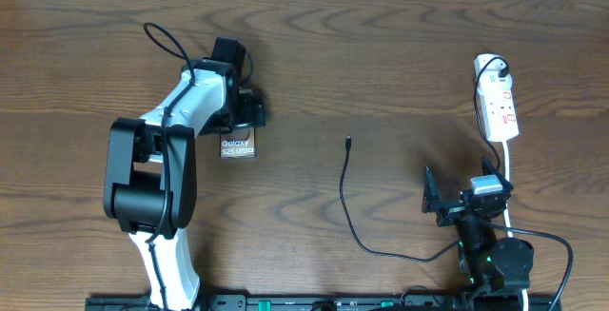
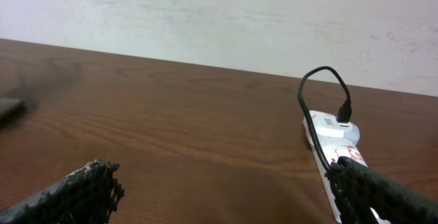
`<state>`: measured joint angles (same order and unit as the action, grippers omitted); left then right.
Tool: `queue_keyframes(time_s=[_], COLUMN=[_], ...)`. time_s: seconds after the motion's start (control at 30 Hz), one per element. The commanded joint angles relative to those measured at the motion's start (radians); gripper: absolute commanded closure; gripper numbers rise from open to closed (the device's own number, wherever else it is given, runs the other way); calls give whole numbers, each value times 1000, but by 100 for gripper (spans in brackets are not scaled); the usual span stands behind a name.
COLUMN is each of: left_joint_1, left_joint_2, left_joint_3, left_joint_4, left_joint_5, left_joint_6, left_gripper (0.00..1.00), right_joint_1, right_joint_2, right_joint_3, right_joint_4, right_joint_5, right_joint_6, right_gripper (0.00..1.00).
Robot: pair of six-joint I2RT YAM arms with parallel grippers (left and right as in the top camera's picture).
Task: Plug charger to phone and switch on socket
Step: 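Close the left gripper on the phone box and lift it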
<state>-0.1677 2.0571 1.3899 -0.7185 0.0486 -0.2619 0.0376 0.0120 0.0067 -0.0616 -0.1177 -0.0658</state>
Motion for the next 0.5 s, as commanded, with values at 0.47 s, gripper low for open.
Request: queue_keyframes(time_s=[0.47], left_joint_1=[-32], left_joint_2=[41], left_joint_3=[-12], left_joint_4=[-10], left_joint_5=[-15], left_joint_6=[-6], left_gripper=[25], right_joint_1=[-3], right_joint_2=[-5], right_joint_3=[-1], right_joint_4=[-3], right_joint_5=[3], right_joint_6=[-2], right_gripper=[1])
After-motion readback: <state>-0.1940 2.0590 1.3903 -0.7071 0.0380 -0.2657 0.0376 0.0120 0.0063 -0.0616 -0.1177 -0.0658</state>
